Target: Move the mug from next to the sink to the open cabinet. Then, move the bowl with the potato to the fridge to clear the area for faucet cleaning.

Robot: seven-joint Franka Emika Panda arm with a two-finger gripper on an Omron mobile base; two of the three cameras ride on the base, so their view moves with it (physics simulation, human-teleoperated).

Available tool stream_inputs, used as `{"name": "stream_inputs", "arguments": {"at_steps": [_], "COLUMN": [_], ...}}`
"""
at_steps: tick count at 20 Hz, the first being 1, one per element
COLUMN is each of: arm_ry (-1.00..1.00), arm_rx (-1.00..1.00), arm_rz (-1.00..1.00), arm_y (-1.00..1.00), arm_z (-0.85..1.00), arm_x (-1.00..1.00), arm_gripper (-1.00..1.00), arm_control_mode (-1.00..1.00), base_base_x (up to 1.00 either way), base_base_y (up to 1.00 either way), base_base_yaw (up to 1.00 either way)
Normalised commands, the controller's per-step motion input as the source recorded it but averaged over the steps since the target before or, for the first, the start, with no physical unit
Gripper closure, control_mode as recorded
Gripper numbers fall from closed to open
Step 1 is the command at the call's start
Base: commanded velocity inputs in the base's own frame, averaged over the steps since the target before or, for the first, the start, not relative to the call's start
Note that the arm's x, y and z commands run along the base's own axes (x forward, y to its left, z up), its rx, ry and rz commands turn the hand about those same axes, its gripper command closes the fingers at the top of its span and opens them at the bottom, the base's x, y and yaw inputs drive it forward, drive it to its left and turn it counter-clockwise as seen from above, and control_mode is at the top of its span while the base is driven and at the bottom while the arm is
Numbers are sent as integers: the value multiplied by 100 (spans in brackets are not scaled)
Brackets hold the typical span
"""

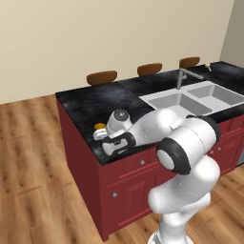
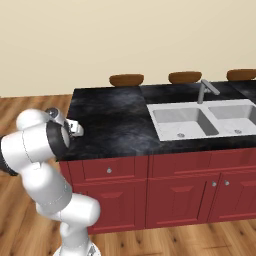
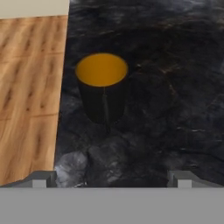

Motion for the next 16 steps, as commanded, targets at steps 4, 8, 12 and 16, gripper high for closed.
{"name": "stream_inputs", "arguments": {"at_steps": [4,8,12,16], "arm_ry": [0,0,0,0], "arm_rx": [0,0,0,0], "arm_rz": [0,0,0,0], "arm_y": [4,10,13,16], "arm_z": [-14,-17,-18,-16], "arm_x": [21,29,30,23], "arm_gripper": [-100,-100,-100,-100], "arm_control_mode": [-100,-100,-100,-100], "base_base_x": [0,0,0,0], "base_base_y": [0,0,0,0], "base_base_yaw": [0,0,0,0]}}
